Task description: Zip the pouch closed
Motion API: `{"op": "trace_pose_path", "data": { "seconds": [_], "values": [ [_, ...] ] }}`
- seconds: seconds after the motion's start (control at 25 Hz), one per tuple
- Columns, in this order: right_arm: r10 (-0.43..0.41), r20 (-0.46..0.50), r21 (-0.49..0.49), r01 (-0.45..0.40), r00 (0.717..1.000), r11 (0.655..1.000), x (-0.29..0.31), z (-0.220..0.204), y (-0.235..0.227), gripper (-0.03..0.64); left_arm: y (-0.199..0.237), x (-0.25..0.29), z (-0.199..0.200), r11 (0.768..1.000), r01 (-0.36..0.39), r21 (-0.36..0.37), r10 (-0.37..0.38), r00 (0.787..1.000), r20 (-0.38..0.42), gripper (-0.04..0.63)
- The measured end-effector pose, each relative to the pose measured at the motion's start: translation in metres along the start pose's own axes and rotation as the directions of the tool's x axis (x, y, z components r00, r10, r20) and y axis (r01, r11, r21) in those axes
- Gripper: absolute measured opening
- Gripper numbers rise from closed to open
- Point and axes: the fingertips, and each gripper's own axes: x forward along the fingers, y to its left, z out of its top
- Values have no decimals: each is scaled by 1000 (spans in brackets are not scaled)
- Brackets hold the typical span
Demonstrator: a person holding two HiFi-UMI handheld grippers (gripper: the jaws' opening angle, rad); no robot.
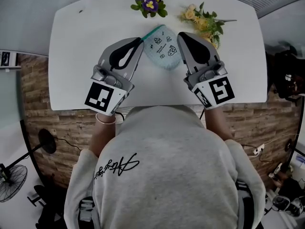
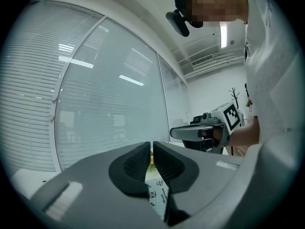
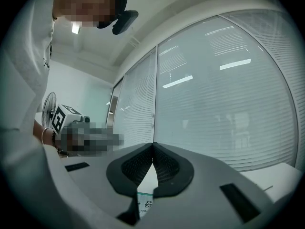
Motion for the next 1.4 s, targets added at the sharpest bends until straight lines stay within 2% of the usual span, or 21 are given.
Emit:
{"op": "trace_pose_path", "data": {
  "seconds": [0.12, 0.48, 0.64, 1.4],
  "values": [
    [8, -3, -12, -8, 1000, 1000, -1, 6, 1, 2, -1, 1, 7, 1000, -6, -4, 7, 1000, 15, 14],
    [13, 13, 1, -13, 1000, 1000, -5, 13, 1, 2, -2, 0, -3, 1000, -20, 11, 21, 999, -45, 2],
    [13, 11, -3, -13, 1000, 1000, -6, 15, -1, 0, -3, 2, 7, 1000, -24, -6, 24, 1000, -2, 2],
    [6, -15, 14, -6, 1000, 1000, -4, 4, -1, 0, -8, 8, 8, 1000, 12, -8, -12, 1000, 0, 2]
  ]
}}
